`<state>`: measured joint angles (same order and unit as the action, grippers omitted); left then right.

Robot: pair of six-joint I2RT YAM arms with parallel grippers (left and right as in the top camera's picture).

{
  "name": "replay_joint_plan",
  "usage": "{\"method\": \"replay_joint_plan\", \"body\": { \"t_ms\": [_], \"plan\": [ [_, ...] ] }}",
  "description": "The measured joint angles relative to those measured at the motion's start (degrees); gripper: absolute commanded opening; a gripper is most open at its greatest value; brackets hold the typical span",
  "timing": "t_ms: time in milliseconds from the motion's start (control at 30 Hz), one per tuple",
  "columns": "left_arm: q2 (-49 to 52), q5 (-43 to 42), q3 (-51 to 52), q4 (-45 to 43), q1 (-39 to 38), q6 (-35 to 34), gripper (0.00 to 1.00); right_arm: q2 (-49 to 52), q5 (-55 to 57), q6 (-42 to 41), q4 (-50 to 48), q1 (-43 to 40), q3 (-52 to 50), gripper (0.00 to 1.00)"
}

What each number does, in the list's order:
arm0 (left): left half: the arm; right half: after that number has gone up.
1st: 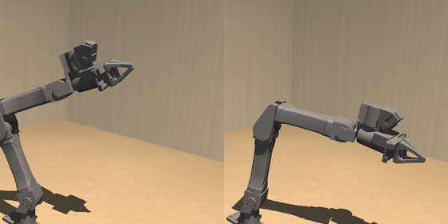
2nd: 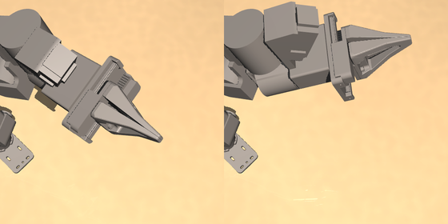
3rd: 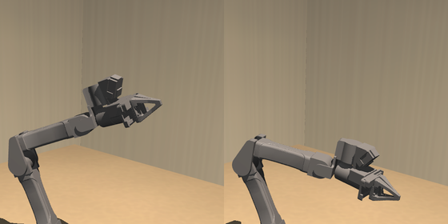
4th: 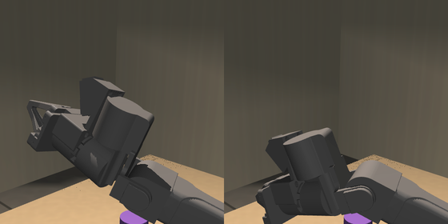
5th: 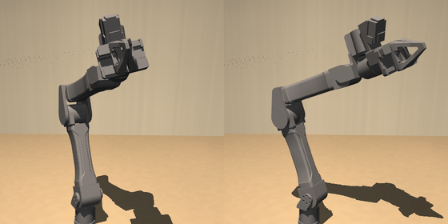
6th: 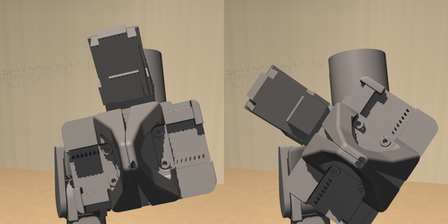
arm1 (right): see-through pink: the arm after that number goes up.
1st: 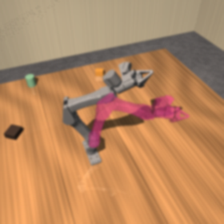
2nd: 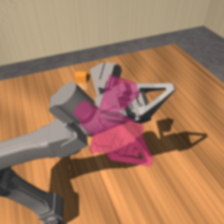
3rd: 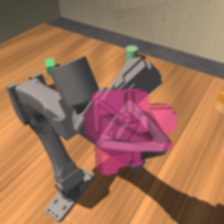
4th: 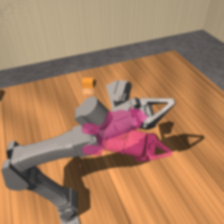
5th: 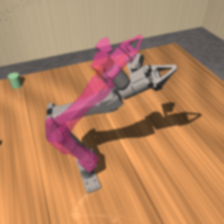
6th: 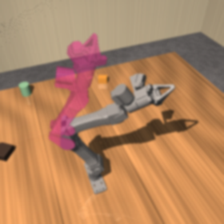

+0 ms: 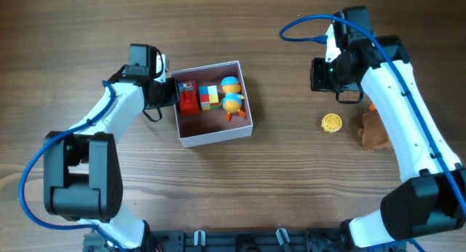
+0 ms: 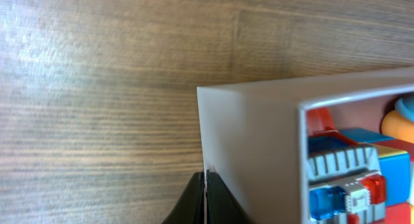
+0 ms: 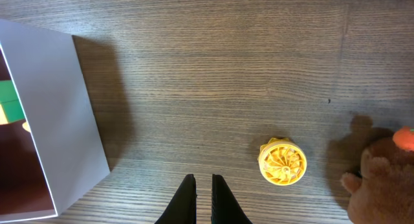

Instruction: Pack container

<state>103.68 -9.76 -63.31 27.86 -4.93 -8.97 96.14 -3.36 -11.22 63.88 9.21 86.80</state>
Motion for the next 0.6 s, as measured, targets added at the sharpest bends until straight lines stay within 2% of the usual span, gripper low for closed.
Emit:
{"method": "replay_joint_plan", "body": {
  "t_ms": [267, 433, 500, 533, 567, 600],
  "plan": [
    [0.00, -0.63, 0.00, -3.06, -7.63, 5.20, 0.04, 0.00, 0.00, 0.00, 0.02, 0.00, 0.00, 0.06],
    [0.00, -0.63, 0.00, -2.01, -7.93, 5.22, 0.04, 0.00, 0.00, 0.00, 0.04, 0.00, 0.00, 0.07],
    [-0.02, 0.96, 0.00, -1.95, -7.93, 5.25, 0.38, 0.00, 0.00, 0.00, 0.07, 0.00, 0.00, 0.10],
    [-0.20, 2.51, -0.07, -1.68, -7.89, 5.27, 0.47, 0.00, 0.02, 0.15, 0.07, 0.00, 0.00, 0.12],
    [-0.63, 3.98, -0.31, -0.76, -7.74, 5.31, 0.72, 0.00, 0.02, 0.20, 0.04, 0.00, 0.00, 0.20],
    [-2.43, 6.69, -0.96, 0.94, -7.02, 5.22, 0.80, 0.00, 0.02, 0.24, 0.00, 0.00, 0.00, 0.30]
  ]
}}
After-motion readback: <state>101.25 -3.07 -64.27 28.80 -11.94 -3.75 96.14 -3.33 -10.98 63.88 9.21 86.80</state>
